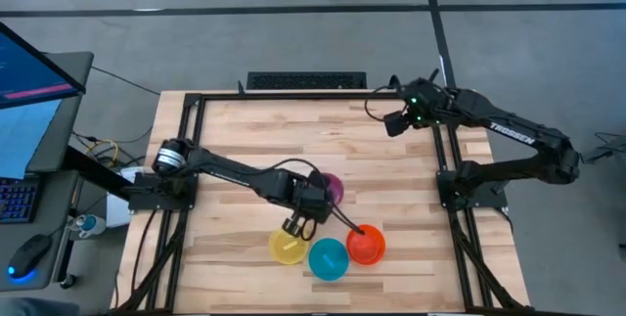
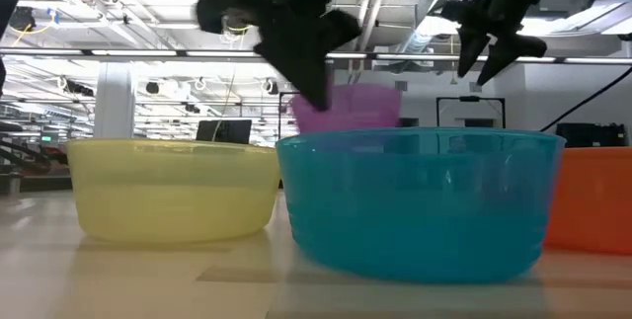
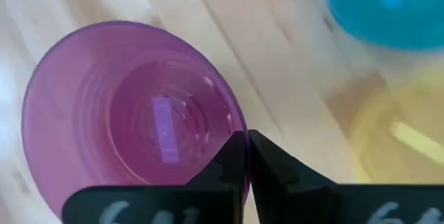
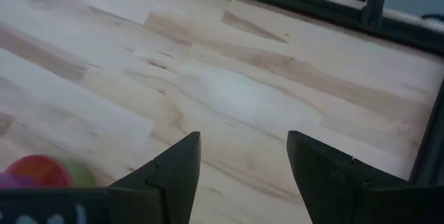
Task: Nest bowls inside each other
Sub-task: Stack the purple bowl on top of the pink bowl
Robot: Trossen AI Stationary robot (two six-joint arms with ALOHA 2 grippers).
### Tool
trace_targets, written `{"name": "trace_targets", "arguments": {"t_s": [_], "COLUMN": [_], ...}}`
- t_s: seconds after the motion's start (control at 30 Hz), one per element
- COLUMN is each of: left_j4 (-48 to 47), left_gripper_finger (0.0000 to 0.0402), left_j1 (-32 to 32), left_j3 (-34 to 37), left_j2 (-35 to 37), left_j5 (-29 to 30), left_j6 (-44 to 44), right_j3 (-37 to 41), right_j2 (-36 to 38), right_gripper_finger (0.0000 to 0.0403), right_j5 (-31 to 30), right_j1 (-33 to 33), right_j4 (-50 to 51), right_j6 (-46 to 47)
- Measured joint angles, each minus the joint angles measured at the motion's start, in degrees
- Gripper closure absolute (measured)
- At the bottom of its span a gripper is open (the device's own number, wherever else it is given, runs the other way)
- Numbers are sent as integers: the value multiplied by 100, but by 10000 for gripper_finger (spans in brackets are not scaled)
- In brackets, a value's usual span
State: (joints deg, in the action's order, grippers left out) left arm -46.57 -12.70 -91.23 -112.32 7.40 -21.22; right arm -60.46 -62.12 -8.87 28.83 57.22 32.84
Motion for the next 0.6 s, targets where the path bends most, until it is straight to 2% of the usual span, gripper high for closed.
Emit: {"name": "trace_targets", "arguments": {"t_s": [0.47,0.6], "left_j4": [0,23], "left_gripper_finger": [401,395], "left_j1": [137,141], "left_j3": [23,14], "left_j2": [-424,-485], "left_j5": [121,439], "left_j6": [120,255], "right_j3": [3,3], "right_j2": [87,62], "right_gripper_finger": [163,163], "right_j5": [-168,-176], "right_j1": [-622,-693], "right_j4": [115,108], "right_j6": [427,427]}}
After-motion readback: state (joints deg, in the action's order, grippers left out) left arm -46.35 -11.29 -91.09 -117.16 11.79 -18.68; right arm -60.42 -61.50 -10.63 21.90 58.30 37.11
